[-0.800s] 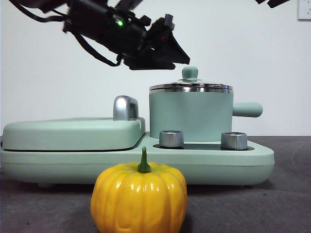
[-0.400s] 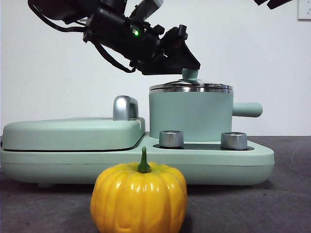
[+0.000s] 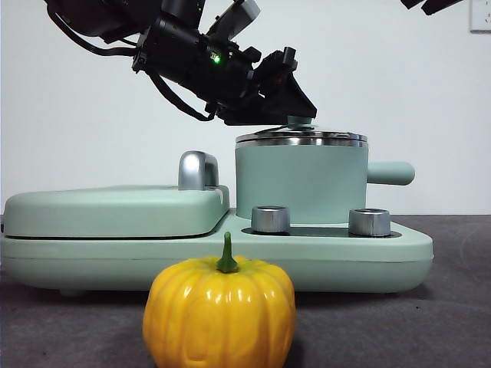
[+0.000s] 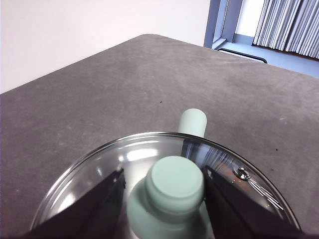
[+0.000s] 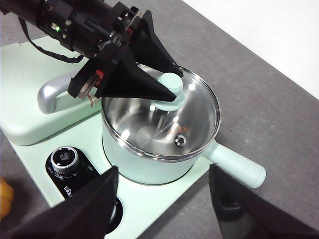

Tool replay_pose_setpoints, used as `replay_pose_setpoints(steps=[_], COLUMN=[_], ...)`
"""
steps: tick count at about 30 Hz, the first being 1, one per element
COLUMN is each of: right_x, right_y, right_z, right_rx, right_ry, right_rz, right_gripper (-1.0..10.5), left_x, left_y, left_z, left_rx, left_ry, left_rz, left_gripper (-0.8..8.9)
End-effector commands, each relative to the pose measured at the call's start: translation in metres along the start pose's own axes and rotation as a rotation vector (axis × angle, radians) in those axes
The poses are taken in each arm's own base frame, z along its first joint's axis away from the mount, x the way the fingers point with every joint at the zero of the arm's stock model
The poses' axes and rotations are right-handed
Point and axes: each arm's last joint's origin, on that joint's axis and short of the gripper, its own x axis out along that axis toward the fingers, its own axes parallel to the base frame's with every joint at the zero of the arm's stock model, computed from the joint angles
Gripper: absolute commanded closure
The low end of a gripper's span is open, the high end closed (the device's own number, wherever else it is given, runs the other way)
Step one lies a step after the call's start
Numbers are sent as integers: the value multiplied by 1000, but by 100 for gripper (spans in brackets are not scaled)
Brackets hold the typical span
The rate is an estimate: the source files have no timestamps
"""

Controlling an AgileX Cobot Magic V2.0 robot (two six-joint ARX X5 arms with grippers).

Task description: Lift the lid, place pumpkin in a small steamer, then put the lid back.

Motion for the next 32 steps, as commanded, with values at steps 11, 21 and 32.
replay_pose_setpoints(steps=[11, 21, 32], right_x=[1, 1, 1], right_y=[-1, -1, 0], right_z=[4, 4, 2], right_rx=[7, 8, 19], right_ry=[-6, -6, 15], right_rz=[1, 1, 10], right_gripper=[659, 659, 659], left_x=[7, 7, -14], left_y=[-1, 1, -3], left_z=[0, 16, 50], left_rx=[6, 33, 55], left_ry=[2, -64, -123], left_rz=[-5, 6, 42], left_gripper=[807, 807, 807])
